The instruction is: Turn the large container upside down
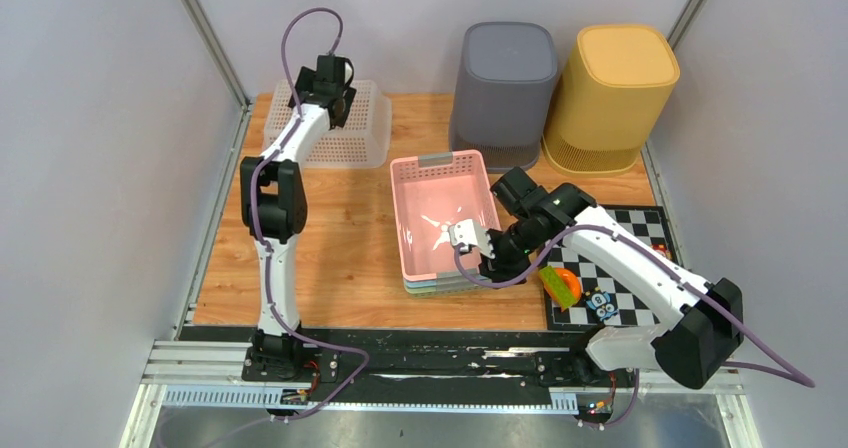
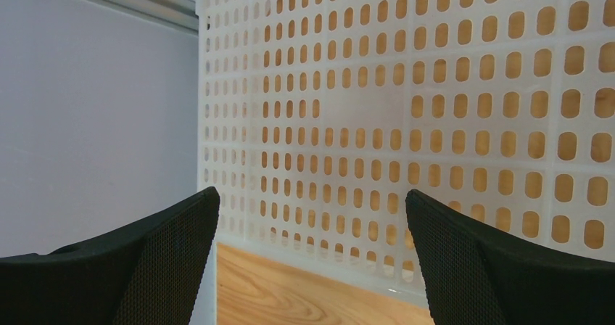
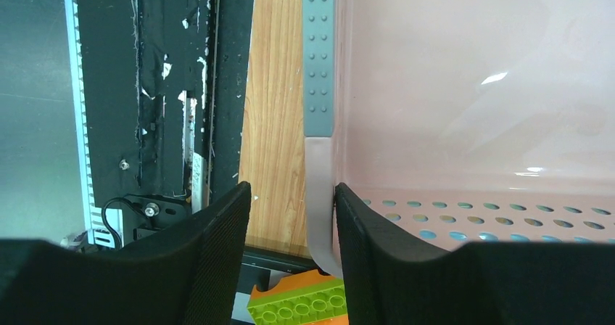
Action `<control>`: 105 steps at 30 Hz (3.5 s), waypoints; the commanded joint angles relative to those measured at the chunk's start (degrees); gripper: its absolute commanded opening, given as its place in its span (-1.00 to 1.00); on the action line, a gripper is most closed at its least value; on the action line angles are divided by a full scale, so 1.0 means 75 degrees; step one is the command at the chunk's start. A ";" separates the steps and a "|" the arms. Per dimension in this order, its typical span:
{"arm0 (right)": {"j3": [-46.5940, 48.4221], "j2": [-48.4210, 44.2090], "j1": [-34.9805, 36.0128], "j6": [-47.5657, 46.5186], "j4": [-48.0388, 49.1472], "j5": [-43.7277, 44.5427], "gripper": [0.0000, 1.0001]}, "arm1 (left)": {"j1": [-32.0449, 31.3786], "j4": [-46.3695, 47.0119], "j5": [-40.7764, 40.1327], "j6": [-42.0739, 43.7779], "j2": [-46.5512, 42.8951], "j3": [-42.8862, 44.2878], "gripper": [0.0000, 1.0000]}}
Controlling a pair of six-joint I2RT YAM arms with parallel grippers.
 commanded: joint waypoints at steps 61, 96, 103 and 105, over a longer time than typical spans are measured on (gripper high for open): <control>-0.1556 -0.3027 0.1474 0.1207 0.1649 0.2089 -0.95 | -0.3642 0.1483 0.3570 -0.0236 -0.4679 -0.6737 1.00; 0.5105 0.1906 0.1341 0.4276 0.0795 -0.3385 -0.95 | -0.1033 -0.0981 0.6722 0.1523 -0.9986 -0.4791 1.00; 0.5639 0.2899 0.1350 0.5085 0.0954 -0.4015 -0.95 | -0.1033 -0.2003 0.8235 0.1699 -0.9933 -0.4090 1.00; 0.5763 0.3150 0.1350 0.5354 0.1020 -0.4248 -0.95 | -0.1033 -0.2314 0.8643 0.1829 -0.9920 -0.3955 1.00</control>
